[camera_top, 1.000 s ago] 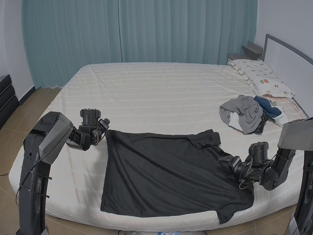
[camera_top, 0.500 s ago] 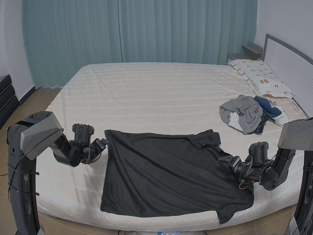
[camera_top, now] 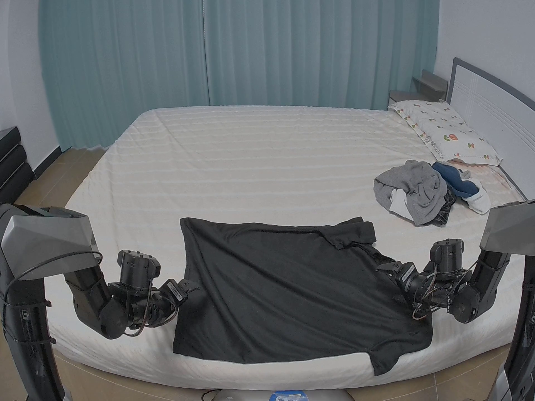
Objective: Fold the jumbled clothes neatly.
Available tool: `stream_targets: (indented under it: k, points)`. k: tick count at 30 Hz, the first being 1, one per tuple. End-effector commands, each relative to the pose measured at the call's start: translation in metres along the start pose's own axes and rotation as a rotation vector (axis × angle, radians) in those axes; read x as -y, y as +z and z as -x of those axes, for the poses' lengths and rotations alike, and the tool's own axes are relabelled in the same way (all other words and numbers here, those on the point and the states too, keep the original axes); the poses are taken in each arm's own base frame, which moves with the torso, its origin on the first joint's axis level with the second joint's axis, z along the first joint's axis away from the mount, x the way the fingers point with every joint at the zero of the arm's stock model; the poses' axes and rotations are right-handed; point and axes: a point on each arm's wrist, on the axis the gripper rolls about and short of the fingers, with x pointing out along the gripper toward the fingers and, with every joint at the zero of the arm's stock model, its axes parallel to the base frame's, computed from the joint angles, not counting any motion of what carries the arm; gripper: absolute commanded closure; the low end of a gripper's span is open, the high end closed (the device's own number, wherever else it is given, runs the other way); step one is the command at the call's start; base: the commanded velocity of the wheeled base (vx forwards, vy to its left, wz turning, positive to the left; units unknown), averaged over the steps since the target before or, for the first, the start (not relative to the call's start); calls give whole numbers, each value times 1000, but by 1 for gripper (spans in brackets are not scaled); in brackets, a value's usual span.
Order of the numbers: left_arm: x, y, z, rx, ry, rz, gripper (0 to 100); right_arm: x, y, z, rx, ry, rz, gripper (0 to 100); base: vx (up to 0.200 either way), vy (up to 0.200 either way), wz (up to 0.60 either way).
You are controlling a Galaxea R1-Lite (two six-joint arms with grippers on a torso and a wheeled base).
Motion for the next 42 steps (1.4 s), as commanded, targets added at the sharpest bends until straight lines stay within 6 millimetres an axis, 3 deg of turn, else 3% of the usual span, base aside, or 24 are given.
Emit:
stream_targets:
  k: [1, 10, 33, 34, 42]
  points:
    - [-2, -18, 13, -47, 12, -29, 0, -1, 2, 2, 7, 4, 0, 0, 0, 0, 0]
    - [-8, -41, 20, -110, 49, -121, 0, -1, 1, 2, 6, 3, 0, 0, 0, 0, 0]
    - [-8, -46, 11, -82, 88, -158, 0, -2, 0, 2, 2, 7, 4, 0, 0, 0, 0]
    - [-7, -46, 11, -81, 84, -162, 100, -2, 0, 2, 3, 4, 4, 0, 0, 0, 0]
    - [-13, -49, 14, -71, 138, -227, 100, -2, 1, 4, 15, 22, 10, 0, 0, 0, 0]
